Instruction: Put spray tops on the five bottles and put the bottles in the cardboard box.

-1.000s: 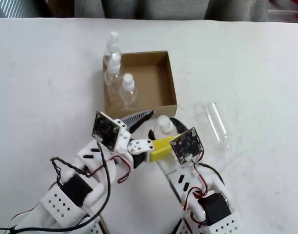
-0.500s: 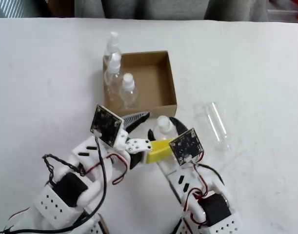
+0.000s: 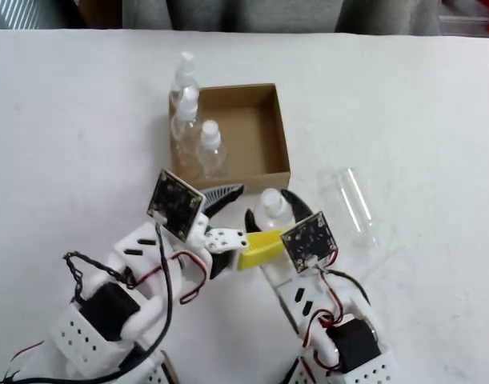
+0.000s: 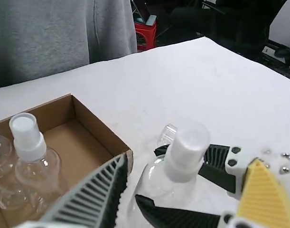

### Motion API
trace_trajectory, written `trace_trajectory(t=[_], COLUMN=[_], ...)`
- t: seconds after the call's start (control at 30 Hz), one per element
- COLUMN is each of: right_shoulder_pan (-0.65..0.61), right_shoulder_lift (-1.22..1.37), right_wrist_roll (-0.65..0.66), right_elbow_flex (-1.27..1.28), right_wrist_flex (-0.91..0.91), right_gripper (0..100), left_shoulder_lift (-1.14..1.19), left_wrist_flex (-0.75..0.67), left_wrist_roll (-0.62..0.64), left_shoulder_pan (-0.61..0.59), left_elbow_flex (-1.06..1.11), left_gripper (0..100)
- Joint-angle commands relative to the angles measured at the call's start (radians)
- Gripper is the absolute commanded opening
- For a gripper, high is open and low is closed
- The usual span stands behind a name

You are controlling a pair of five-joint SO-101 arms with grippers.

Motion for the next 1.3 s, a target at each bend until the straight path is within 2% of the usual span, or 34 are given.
trace_trajectory(t=[0.0,0.13,0.27,0.53,0.7,1.13,1.27], right_shoulder_pan=[0.015,0.013,0.013,0.013,0.013,0.013,0.015], right_shoulder_lift=[0.012,0.012,0.012,0.012,0.012,0.012,0.012], right_wrist_roll=[0.008,0.008,0.008,0.006,-0.040,-0.043,-0.040], right_elbow_flex=[-0.041,-0.037,-0.032,-0.032,-0.032,-0.032,-0.032], right_wrist_flex=[-0.027,-0.027,-0.028,-0.028,-0.028,-0.028,-0.028], right_gripper=[10.8,10.8,10.8,10.8,10.8,10.8,10.8], left_shoulder_lift=[0.002,0.005,0.005,0.002,0.002,0.002,0.002], left_wrist_flex=[0.032,-0.037,-0.163,-0.446,-0.531,-0.582,-0.430], left_wrist_roll=[-0.031,-0.031,-0.020,0.103,0.107,0.141,0.140], left_shoulder_pan=[0.024,-0.019,-0.019,-0.022,-0.094,-0.110,-0.120], left_elbow_flex=[-0.035,-0.015,0.028,0.176,0.195,0.150,0.069], left_gripper=[41,41,41,41,41,41,41])
